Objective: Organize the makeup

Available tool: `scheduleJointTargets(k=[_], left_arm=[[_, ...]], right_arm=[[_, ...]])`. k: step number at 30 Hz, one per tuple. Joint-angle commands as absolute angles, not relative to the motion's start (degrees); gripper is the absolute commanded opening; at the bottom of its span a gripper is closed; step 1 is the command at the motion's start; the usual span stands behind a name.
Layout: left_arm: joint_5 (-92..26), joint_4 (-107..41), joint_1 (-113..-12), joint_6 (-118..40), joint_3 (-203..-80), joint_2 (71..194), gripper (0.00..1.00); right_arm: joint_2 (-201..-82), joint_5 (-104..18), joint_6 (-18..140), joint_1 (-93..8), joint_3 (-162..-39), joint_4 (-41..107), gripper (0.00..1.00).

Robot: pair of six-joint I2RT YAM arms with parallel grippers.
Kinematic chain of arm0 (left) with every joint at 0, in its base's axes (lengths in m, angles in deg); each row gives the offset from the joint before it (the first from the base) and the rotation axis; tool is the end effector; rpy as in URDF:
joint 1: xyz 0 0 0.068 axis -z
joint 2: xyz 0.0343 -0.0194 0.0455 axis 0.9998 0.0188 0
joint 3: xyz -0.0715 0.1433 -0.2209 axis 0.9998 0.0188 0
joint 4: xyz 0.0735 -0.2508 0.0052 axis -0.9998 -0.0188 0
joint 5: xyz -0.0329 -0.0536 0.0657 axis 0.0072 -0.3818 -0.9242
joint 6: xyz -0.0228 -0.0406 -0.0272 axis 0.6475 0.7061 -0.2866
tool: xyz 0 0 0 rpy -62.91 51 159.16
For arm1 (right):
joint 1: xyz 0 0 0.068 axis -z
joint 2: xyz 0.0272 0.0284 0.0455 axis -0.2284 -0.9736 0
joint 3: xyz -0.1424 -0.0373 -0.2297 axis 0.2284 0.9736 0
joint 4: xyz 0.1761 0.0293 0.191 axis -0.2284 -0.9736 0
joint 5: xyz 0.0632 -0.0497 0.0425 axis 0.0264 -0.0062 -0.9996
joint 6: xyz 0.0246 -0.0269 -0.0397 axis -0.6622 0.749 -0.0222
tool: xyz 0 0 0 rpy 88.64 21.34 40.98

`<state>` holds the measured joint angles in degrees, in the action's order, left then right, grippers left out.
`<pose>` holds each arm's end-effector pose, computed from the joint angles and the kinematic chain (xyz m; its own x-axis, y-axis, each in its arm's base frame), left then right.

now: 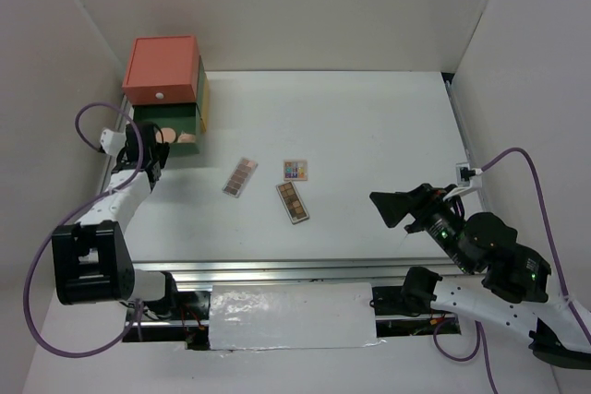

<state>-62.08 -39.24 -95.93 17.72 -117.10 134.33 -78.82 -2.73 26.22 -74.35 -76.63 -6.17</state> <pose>0.2907 0.0484 0.2415 0.1768 -0.8567 -0.4846 -0.6644 0.2594 -0.7009 0.0385 0.0297 0.3689 -0.3610 0.5025 -0.7856 -0.3214 0.7238 0.6106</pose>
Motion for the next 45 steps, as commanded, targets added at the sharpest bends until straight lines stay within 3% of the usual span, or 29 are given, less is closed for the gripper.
scheduleJointTargets(k=[1,24,45], left_arm=[[-62.4,-33.8,-96.2,15.9,-119.3,134.6,0.32],[-59.2,-16.9,-97.2,11.4,-124.7,149.4,0.39],[-56.7,-7.2,-98.9,12.8,-129.4,161.3,0.59]], right_arm=[[-80.2,-0.8,27.4,-74.3,-76.2,-4.8,1.0],[-89.6,1.3,32.7,-74.3,-76.2,2.7,1.0],[-98.5,1.5,38.6,-74.3,-79.2,10.7,1.0]])
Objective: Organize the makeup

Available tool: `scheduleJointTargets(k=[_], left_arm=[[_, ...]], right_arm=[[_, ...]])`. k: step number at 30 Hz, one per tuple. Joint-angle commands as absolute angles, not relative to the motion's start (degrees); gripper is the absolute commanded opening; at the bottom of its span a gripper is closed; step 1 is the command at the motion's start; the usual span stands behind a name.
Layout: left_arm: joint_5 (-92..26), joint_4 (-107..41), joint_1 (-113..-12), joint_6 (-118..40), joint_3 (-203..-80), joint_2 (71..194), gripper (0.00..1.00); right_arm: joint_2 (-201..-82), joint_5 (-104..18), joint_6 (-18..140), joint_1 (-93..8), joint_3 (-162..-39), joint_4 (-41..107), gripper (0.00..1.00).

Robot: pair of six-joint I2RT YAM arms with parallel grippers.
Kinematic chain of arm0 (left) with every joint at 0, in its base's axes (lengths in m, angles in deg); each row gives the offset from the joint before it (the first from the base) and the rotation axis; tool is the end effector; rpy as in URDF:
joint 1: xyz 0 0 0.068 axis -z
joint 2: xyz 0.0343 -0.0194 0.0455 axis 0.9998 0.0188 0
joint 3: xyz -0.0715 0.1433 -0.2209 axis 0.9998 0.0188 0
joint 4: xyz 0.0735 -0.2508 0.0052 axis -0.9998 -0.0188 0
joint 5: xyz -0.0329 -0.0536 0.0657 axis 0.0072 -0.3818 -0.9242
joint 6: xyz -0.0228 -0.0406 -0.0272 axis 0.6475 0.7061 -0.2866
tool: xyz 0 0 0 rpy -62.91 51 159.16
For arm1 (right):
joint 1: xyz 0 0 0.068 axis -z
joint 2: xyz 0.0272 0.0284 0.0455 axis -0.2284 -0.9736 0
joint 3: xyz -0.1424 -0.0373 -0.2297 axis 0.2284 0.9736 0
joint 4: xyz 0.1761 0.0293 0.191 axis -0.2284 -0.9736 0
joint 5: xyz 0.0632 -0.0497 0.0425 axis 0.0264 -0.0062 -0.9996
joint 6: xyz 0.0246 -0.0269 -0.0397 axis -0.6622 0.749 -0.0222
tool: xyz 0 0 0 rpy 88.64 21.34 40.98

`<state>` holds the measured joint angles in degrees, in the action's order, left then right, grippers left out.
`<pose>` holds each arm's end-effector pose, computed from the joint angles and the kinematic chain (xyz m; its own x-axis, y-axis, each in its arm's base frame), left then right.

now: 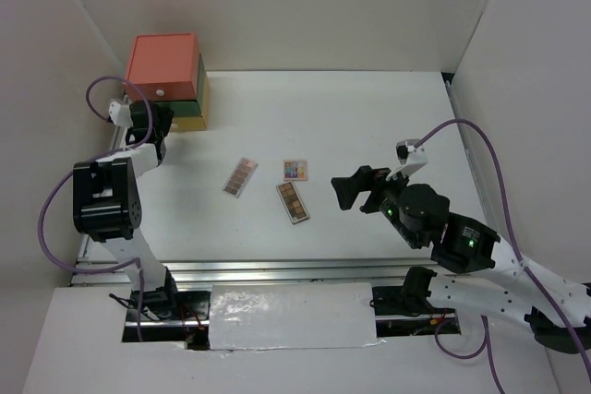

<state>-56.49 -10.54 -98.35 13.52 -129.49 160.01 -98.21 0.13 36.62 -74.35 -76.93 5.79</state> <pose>0.3961 0.0752 0.2124 0.2282 -0.8459 -0.4821 -0.4571 0.3442 -0.8201 0.0829 0.1073 0.3685 -0.3280 0.2776 -0.9030 -0.3182 0.8675 0.3823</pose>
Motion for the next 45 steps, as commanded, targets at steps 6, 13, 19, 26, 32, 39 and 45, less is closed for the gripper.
scheduleJointTargets(k=[6,13,19,26,32,39,45], left_arm=[[-56.6,-6.3,-98.9,12.8,-129.7,162.3,0.68],[-56.5,-6.1,-98.9,11.4,-129.8,163.0,0.74],[-56.5,-7.6,-98.8,12.1,-126.9,161.0,0.75],[-55.4,-4.8,-98.7,18.4,-116.6,155.8,0.86],[-53.5,0.8,-98.8,19.9,-113.3,157.0,0.87],[-51.7,3.0,-98.9,17.3,-119.1,161.3,0.95],[-51.1,3.4,-98.9,16.0,-123.7,164.4,0.94]], right_arm=[[-98.8,0.8,39.1,-74.3,-78.8,11.3,1.0],[-96.7,0.9,39.0,-74.3,-77.1,11.2,1.0],[-95.7,0.6,38.8,-74.3,-76.1,11.1,1.0],[-94.7,-1.4,39.1,-74.3,-75.0,13.1,1.0],[-93.7,-2.6,39.8,-74.3,-73.6,14.0,1.0],[-92.0,-1.6,41.0,-74.3,-73.4,12.6,1.0],[-91.6,-1.6,41.2,-74.2,-73.4,12.3,1.0]])
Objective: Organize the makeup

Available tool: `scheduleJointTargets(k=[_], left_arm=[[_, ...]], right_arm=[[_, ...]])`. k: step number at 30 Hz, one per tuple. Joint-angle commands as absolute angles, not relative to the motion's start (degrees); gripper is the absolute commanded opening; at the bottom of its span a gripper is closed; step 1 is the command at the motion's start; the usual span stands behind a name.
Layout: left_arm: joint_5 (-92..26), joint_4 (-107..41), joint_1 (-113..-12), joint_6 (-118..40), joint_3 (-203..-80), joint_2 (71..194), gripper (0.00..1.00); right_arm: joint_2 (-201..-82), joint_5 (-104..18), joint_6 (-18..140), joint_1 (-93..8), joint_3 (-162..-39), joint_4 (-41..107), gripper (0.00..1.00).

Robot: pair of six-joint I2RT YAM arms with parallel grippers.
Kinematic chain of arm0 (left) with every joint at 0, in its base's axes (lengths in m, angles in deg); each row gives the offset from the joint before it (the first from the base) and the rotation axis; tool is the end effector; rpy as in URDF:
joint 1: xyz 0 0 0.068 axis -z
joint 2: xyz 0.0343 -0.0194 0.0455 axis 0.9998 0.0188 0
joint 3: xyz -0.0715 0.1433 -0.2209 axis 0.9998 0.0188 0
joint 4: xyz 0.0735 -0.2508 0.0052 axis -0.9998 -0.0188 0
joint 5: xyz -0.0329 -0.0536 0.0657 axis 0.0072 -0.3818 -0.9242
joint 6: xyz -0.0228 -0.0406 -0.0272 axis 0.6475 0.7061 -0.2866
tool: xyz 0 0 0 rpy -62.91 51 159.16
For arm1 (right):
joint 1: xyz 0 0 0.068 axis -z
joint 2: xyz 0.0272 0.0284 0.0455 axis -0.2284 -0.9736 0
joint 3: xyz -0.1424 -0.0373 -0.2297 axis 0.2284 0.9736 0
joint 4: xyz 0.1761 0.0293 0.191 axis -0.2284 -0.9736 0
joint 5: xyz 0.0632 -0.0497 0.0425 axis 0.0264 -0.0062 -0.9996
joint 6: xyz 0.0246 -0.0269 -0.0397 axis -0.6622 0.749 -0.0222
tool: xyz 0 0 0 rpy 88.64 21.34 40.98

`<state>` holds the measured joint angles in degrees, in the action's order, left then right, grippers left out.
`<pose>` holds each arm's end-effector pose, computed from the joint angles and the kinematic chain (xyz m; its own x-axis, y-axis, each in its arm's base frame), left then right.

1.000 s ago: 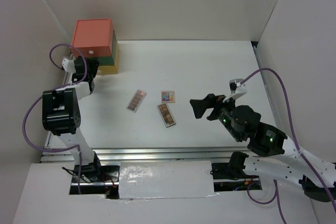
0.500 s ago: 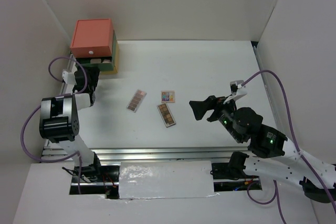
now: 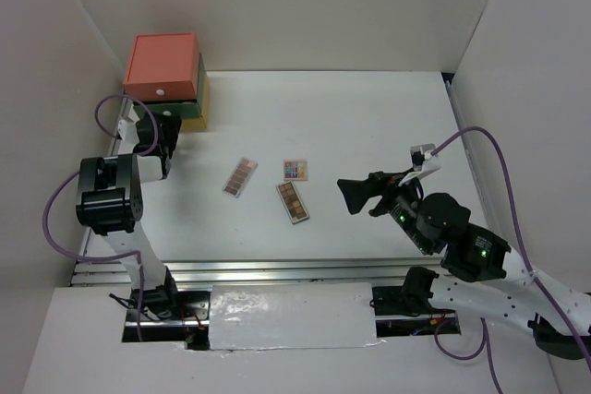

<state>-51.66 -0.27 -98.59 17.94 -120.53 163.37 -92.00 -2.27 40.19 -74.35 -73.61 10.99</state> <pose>0.3794 0.0711 0.1604 0.1837 -0.9004 -0.3943 -0.4432 0.2822 -0.8509 0.0726 0.0911 0.3703 -0.2621 0.3280 -0.9076 -0.3961 0.8210 0.4111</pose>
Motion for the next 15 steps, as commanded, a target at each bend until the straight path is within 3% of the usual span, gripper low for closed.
scheduleJointTargets(k=[1,15], left_arm=[[-51.0,3.3,-98.9,15.9,-124.1,164.6,0.94],[-50.1,1.7,-99.0,15.7,-124.8,166.4,0.94]], right_arm=[[-91.7,-1.6,41.2,-74.2,-73.4,12.2,1.0],[-93.1,-2.5,41.4,-74.3,-73.7,13.1,1.0]])
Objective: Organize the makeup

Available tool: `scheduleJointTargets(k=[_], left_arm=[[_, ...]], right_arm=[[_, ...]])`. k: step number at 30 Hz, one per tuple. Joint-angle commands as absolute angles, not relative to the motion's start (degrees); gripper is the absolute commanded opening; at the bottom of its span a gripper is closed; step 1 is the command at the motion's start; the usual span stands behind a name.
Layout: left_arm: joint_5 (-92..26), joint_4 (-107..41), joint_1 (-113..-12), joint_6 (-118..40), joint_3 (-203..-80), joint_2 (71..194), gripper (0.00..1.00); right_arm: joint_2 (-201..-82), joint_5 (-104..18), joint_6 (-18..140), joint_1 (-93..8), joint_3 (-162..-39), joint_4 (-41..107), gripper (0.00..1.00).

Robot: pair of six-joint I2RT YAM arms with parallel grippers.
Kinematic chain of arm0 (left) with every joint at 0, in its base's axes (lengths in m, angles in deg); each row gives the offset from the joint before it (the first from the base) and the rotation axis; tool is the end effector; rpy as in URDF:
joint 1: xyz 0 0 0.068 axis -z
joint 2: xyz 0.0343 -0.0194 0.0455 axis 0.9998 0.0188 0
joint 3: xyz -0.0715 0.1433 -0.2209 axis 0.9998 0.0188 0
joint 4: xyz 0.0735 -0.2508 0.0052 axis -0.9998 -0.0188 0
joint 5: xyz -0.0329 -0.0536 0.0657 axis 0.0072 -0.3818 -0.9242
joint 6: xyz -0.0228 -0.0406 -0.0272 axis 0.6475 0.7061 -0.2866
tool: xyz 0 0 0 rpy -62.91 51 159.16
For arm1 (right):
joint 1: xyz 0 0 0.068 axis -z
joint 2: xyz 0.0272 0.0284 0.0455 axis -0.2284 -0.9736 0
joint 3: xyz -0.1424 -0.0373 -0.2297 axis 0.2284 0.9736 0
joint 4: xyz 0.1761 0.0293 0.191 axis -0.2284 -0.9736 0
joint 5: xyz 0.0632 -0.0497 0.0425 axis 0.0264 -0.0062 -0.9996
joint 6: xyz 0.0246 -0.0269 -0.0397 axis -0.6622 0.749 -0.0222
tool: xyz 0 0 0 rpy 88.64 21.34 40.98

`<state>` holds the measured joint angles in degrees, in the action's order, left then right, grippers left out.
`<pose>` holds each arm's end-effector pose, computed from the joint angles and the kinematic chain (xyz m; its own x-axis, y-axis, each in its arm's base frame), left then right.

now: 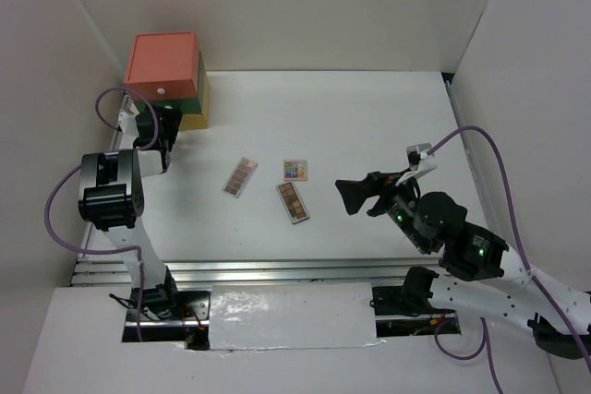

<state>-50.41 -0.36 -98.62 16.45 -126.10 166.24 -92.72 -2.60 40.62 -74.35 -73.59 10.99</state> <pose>0.4012 0.0742 0.1701 0.1732 -0.8960 -0.4088 -0.4024 0.3145 -0.8598 0.0740 0.0942 0.3689 -0.2672 0.3103 -0.9123 -0.4000 0.8256 0.3979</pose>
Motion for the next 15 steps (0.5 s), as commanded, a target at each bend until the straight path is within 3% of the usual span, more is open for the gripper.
scheduleJointTargets(k=[1,6,15], left_arm=[[-50.1,2.4,-99.0,15.9,-123.9,166.0,0.94],[-50.1,7.4,-99.0,18.1,-117.3,162.9,0.94],[-50.5,9.0,-99.1,18.4,-116.1,164.4,0.93]], right_arm=[[-93.1,-2.4,41.3,-74.2,-73.6,13.1,1.0],[-93.5,-3.0,41.1,-74.3,-73.6,13.4,1.0],[-93.4,-3.4,41.1,-74.2,-73.7,13.5,1.0]])
